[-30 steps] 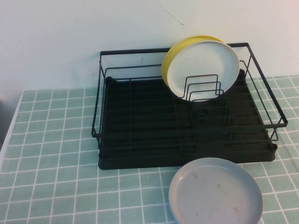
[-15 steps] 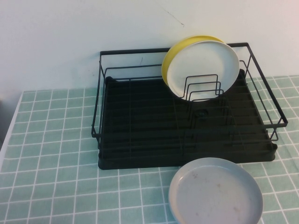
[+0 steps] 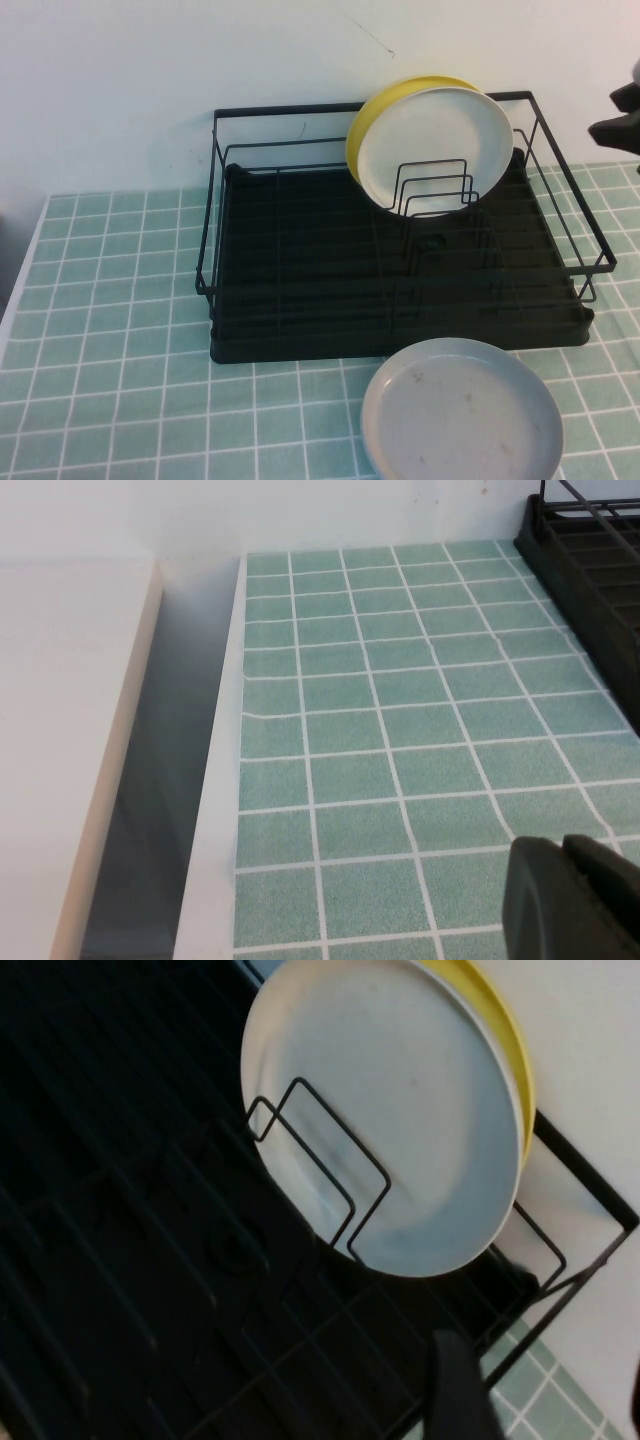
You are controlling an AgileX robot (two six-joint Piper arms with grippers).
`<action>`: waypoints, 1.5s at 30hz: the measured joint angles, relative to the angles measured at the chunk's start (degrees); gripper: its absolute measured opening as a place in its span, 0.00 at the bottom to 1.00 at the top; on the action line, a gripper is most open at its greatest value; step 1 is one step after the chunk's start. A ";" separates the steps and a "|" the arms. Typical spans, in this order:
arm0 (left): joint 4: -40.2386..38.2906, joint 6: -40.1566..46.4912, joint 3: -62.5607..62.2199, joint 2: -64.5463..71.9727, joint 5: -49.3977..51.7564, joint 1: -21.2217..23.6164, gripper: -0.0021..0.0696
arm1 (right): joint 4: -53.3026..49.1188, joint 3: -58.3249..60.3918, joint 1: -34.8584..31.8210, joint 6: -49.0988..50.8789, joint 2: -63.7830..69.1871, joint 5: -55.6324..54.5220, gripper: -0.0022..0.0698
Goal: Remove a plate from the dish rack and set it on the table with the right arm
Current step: Grasp the plate from the shelf
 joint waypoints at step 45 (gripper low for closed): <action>0.00 0.00 0.00 0.00 0.00 0.00 0.02 | 9.40 -32.91 6.92 -1.31 37.99 -7.74 0.11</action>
